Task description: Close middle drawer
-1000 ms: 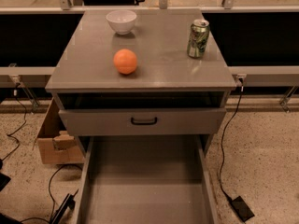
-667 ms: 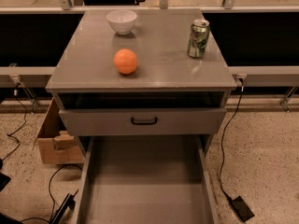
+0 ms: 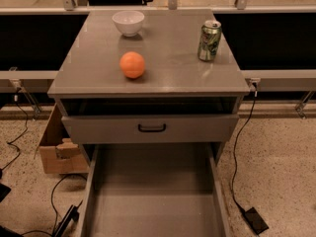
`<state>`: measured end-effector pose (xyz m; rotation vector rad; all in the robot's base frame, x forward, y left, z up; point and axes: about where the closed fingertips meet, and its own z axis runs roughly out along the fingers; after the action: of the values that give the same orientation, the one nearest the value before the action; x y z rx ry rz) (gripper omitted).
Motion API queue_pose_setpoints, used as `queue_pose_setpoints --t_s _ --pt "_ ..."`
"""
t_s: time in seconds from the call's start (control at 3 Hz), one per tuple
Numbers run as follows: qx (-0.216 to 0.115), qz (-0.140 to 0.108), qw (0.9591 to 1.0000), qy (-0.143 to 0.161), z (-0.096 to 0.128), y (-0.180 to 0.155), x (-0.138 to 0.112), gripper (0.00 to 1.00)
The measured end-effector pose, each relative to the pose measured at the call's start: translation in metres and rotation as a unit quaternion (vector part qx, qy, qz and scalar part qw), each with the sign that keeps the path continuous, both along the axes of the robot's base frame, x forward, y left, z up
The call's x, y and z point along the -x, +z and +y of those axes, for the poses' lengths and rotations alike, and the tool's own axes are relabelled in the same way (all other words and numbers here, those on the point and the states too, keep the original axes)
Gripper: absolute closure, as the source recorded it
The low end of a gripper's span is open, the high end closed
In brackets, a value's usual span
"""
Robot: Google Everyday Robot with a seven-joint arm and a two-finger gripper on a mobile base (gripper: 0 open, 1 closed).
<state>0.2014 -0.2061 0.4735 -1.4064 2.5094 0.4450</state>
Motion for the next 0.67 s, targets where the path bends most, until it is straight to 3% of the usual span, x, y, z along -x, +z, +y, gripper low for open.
queue_pose_setpoints --t_s 0.33,0.67 --pt "-0.051 0.007 0.9987 -0.009 0.039 -0.033 0.005 1.00" --pt "-0.108 0.010 0.9940 -0.017 0.073 -0.071 -0.001 1.00"
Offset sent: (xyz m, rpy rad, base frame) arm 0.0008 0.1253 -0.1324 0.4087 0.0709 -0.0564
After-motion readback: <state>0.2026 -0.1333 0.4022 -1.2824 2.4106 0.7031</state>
